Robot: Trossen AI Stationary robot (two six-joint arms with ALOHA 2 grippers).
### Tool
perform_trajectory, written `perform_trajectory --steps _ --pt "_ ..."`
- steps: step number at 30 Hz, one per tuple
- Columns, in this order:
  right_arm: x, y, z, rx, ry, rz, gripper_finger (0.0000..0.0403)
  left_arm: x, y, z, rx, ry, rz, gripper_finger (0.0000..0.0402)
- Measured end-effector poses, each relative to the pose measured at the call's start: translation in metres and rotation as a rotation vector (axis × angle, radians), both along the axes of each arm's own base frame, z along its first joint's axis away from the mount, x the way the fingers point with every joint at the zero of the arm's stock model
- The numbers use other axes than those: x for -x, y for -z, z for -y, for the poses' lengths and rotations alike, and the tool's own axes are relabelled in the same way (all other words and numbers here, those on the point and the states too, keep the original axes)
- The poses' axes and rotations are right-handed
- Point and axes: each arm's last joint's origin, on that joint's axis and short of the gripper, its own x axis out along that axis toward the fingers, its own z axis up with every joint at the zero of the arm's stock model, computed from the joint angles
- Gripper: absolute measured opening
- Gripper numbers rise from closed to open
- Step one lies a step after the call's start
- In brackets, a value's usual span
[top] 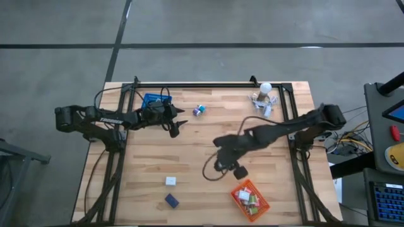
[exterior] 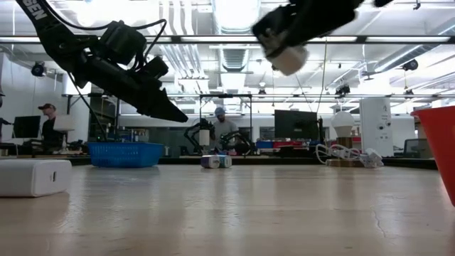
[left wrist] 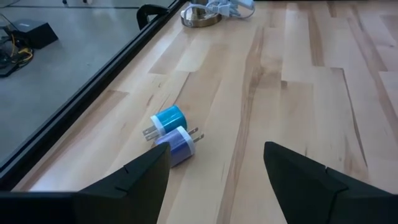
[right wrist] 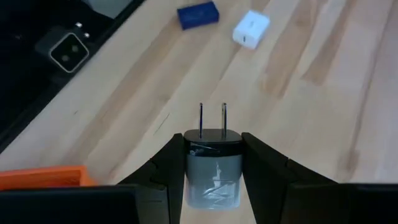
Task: Pick & Place Office items
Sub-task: Put the white and black charger adapter into the orange bin
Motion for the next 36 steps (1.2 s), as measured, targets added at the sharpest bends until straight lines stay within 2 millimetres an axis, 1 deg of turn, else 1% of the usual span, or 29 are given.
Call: perform_trajectory --steps 7,14,18,22,26,31,36 --pt "0.035 0.01 -0.038 -0.019 0.113 -0.082 0.0118 -0.001 -0.001 0.0 -0.004 0.0 0.012 0.0259" --pt "0.06 0.019 -0.078 -0.027 0.205 -0.132 0.0118 0.0 -0.001 0.0 -0.004 -0.001 0.013 0.0259" --pt "0.074 0.023 -0.095 -0.031 0.26 -0.184 0.0118 0.0 -0.001 0.0 -0.002 -0.003 0.013 0.0259" --pt "0.088 0.027 -0.105 -0.022 0.328 -0.247 0.0118 0.0 -0.001 0.0 -0.002 -0.002 0.013 0.0259" --pt "0.096 0.03 -0.111 -0.032 0.381 -0.281 0.0118 0.0 -0.001 0.0 -0.002 -0.002 0.013 0.0259" --pt "0.102 0.035 -0.11 -0.022 0.419 -0.325 0.0118 0.0 -0.001 0.0 -0.002 -0.002 0.013 0.0259" --pt "0.107 0.047 -0.106 -0.006 0.443 -0.366 0.0118 0.0 -0.001 0.0 -0.002 -0.002 0.013 0.0259"
